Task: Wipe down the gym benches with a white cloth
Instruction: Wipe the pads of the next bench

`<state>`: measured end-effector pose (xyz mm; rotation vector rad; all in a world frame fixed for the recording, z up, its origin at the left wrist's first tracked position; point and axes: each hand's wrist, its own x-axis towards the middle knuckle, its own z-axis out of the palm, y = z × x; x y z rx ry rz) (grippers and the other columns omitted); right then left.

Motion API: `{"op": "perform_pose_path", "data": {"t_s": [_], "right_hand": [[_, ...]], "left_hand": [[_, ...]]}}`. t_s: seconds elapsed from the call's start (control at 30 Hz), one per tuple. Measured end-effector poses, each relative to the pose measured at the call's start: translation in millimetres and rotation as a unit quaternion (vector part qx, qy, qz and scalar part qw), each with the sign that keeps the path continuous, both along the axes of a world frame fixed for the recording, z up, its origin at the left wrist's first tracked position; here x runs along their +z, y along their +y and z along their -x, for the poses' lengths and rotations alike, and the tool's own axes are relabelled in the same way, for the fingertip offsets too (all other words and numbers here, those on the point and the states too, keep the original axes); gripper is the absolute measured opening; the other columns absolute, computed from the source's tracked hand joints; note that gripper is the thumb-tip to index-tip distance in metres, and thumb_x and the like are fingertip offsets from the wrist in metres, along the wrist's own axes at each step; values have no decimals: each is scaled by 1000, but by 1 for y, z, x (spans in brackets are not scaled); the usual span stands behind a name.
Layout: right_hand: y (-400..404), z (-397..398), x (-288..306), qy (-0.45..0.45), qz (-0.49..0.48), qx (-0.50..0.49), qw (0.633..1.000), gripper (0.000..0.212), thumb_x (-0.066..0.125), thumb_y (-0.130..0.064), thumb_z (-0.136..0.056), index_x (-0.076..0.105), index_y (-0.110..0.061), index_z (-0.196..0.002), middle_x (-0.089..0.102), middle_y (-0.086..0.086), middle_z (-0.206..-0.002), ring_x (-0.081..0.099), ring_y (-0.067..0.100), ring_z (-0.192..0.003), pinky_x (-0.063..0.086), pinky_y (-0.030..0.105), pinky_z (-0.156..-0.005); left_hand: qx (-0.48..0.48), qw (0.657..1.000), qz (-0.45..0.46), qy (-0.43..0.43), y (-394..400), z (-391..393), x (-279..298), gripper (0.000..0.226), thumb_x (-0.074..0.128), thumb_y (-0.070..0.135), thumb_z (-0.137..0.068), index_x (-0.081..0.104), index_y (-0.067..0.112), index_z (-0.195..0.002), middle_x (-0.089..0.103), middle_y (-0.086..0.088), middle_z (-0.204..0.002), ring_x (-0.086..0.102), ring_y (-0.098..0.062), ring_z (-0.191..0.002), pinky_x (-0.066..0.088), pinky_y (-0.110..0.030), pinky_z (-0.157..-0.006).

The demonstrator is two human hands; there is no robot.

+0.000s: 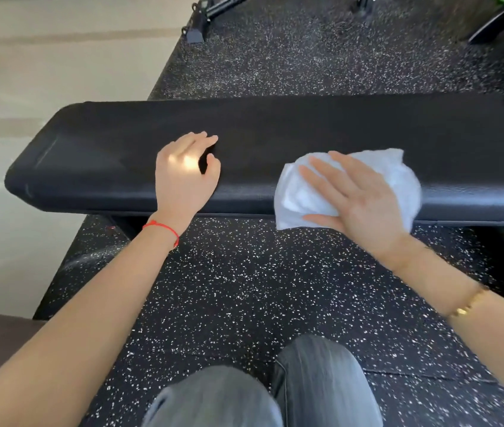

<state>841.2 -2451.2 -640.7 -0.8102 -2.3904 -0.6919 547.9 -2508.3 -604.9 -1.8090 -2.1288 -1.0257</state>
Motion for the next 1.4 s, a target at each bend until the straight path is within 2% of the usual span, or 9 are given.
{"op": "perform_pose_path", "data": {"t_s": [0.1, 0.2, 0.33, 0.47, 0.77, 0.87, 1.03, 1.17, 1.4], "right_hand": [[-3, 27, 2, -38, -17, 2, 999, 65, 40, -62, -99, 46, -19, -148, 52, 1, -147, 53, 28, -132, 42, 42, -108], [-1, 21, 1, -26, -11, 20, 999, 64, 43, -61, -99, 47, -19, -147, 51, 2, -148, 54, 28, -130, 42, 45, -111], [2, -30, 3, -7, 24, 1, 1000, 69, 51, -62, -95, 47, -17, -147, 52, 5, -147, 53, 32, -132, 42, 50, -109], [7, -99, 5, 4, 30, -32, 999, 68, 53, -61, -94, 48, -17, -146, 50, 5, -148, 51, 32, -133, 38, 49, -113], [23, -189, 12, -6, 78, -48, 996, 68, 54, -60, -93, 49, -18, -145, 47, 4, -151, 47, 33, -135, 36, 49, -114], [28, -215, 9, 16, 72, -40, 996, 67, 51, -60, -94, 48, -18, -145, 49, 5, -149, 46, 33, -135, 35, 48, -115], [44, -227, 3, 12, 49, -7, 999, 68, 62, -60, -89, 55, -17, -140, 55, 5, -144, 53, 32, -130, 44, 51, -105], [51, -231, 2, 31, 16, 36, 999, 65, 62, -62, -89, 60, -17, -136, 61, 3, -137, 60, 31, -123, 48, 49, -99], [53, -235, 6, 26, 20, 70, 997, 62, 54, -59, -95, 59, -14, -137, 61, 6, -136, 60, 31, -122, 49, 49, -99]], "left_hand": [[-2, 1000, 29, -2, -3, -3, 4, 35, 48, 14, -92, 68, 10, -121, 65, -10, -128, 58, -25, -126, 41, -45, -110], [-19, 999, 29, -10, 2, -14, 11, 36, 47, 12, -90, 69, 9, -119, 68, -9, -124, 60, -24, -122, 43, -45, -107], [-72, 997, 18, -13, 24, -56, 27, 35, 47, 14, -90, 69, 9, -118, 69, -6, -120, 62, -20, -117, 45, -37, -104], [-114, 991, 62, 9, 48, -106, 29, 38, 46, 18, -93, 64, 14, -126, 64, -3, -129, 54, -16, -127, 40, -43, -109], [-153, 982, 104, 26, 71, -203, 16, 40, 42, 22, -97, 58, 20, -133, 55, 3, -139, 44, -15, -136, 31, -42, -115], [-144, 984, 100, 34, 77, -231, 15, 40, 41, 25, -98, 57, 21, -134, 55, 3, -139, 44, -14, -136, 31, -41, -115], [-94, 992, 87, 14, 86, -277, 14, 39, 40, 26, -98, 58, 20, -132, 57, 3, -136, 48, -14, -132, 33, -42, -114], [-49, 994, 94, 8, 87, -307, 11, 39, 40, 23, -97, 60, 21, -131, 57, 2, -137, 44, -18, -135, 26, -48, -117], [-14, 996, 91, 1, 85, -313, 11, 38, 44, 22, -95, 64, 24, -128, 58, 5, -136, 47, -13, -133, 30, -45, -115]]}}
